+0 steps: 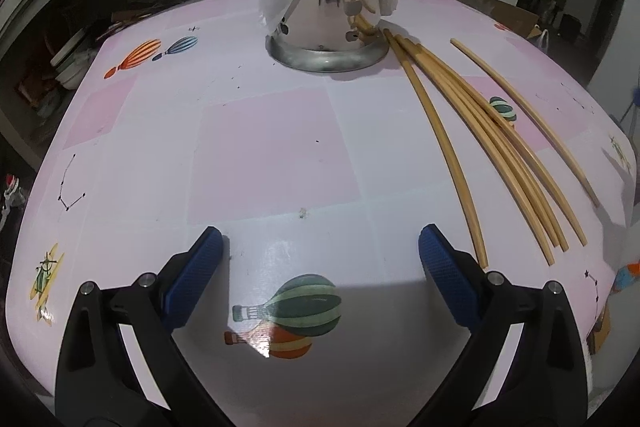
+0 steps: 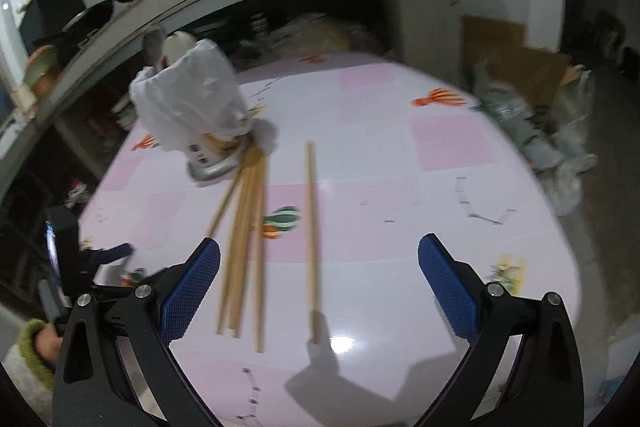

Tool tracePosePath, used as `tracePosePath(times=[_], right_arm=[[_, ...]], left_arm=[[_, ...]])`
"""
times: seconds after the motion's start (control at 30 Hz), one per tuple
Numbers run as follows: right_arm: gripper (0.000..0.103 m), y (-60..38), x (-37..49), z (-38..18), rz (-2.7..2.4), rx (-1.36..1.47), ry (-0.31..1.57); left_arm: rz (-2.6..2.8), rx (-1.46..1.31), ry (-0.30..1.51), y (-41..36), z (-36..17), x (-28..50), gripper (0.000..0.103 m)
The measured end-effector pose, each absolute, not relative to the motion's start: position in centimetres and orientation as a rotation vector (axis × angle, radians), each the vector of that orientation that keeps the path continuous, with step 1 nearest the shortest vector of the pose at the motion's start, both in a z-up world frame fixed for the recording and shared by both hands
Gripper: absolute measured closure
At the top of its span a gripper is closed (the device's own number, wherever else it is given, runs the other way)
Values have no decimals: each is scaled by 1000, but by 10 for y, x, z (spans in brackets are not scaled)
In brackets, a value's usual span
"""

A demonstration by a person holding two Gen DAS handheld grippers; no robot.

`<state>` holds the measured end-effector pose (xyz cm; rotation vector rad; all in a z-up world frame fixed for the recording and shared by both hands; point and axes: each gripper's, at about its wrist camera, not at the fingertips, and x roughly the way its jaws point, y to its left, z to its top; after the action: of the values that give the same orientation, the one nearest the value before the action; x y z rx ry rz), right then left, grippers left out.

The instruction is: Organize utensils

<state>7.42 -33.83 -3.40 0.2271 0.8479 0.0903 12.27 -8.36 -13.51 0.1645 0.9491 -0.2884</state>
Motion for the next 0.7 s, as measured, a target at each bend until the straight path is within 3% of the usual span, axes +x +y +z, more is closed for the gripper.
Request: tracePosePath(times=[0.1, 0.37, 0.7], right_arm=[[14, -333, 105, -41, 138, 220, 881], [50, -316, 203, -79, 137, 112, 1041], [72, -305, 234, -102, 114, 16, 1129]], left_arm=[[-293, 162, 946, -83, -136, 123, 8], [-292, 164, 949, -83, -136, 122, 8], [-288, 168, 945, -83, -136, 123, 8]])
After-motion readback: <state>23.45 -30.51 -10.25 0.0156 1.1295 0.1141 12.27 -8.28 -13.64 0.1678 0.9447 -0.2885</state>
